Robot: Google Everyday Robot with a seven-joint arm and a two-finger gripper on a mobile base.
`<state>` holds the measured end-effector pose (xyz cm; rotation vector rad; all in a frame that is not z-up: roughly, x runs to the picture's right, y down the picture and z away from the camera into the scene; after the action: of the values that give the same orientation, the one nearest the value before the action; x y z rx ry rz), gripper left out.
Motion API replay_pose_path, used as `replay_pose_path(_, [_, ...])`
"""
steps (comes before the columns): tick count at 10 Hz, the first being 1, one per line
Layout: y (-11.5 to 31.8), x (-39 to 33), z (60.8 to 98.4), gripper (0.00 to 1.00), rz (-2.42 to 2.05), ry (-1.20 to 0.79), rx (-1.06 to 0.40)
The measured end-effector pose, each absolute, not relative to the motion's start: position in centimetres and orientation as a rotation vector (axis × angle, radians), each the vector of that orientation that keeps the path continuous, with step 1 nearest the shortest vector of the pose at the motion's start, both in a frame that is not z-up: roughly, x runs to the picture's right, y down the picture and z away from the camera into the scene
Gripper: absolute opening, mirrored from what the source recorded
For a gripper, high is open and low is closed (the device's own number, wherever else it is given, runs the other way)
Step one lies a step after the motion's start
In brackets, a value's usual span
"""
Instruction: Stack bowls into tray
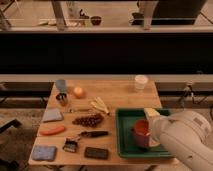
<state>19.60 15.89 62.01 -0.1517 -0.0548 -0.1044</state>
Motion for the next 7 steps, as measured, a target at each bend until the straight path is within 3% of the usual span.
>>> replay_pose_path(7, [14.4, 18.8, 62.6, 0.8, -0.115, -0.068, -0.122])
